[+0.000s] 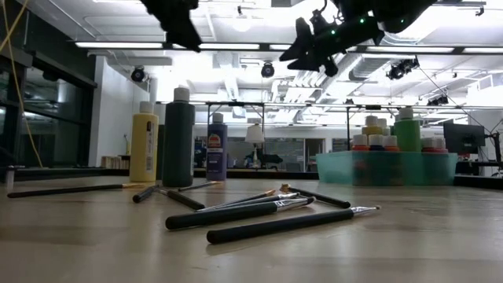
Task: Pick & Place Paint Supplies
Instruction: Put the big yellow paint bottle into the green bin
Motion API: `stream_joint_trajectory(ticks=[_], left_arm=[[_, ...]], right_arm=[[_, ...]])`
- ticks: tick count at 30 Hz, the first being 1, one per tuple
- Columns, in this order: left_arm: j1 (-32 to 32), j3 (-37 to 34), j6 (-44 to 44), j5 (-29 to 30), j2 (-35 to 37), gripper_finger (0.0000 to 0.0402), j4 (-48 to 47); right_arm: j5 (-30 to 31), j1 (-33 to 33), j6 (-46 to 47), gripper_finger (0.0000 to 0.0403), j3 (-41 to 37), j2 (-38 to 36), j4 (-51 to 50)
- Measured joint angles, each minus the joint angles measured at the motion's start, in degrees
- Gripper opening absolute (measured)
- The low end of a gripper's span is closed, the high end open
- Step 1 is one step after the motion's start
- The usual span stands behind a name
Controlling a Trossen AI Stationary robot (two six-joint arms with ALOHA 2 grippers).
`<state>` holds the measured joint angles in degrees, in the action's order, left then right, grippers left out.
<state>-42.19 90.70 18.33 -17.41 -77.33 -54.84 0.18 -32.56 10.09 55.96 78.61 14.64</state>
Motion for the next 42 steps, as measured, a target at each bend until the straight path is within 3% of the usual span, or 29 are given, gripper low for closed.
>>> stream_joint_trajectory(ticks=[10,18,23,28,42], left_arm=[[-0.95,-0.07,-5.19,2.81,0.9,0.0197,-24.1],[-0.96,-0.07,-20.86,8.94,0.64,0.0199,-24.64],[-0.94,-0.07,-27.85,9.39,-1.75,0.0224,-25.16],[-0.94,-0.07,-30.88,10.91,-5.0,0.0248,-28.63],[-0.79,-0.07,-33.66,10.36,-9.78,0.0251,-31.04]], right_arm=[[-0.14,0.0,-1.36,0.0188,0.0,-3.22,-1.12],[-0.17,0.0,-1.38,0.0188,0.02,-3.28,-2.19],[-0.38,0.0,-1.37,0.0188,0.0,-3.28,-4.94],[-0.56,0.37,-1.38,0.0188,0.0,-3.28,-5.15],[-0.79,0.37,-1.43,0.0188,0.0,-3.31,-5.13]])
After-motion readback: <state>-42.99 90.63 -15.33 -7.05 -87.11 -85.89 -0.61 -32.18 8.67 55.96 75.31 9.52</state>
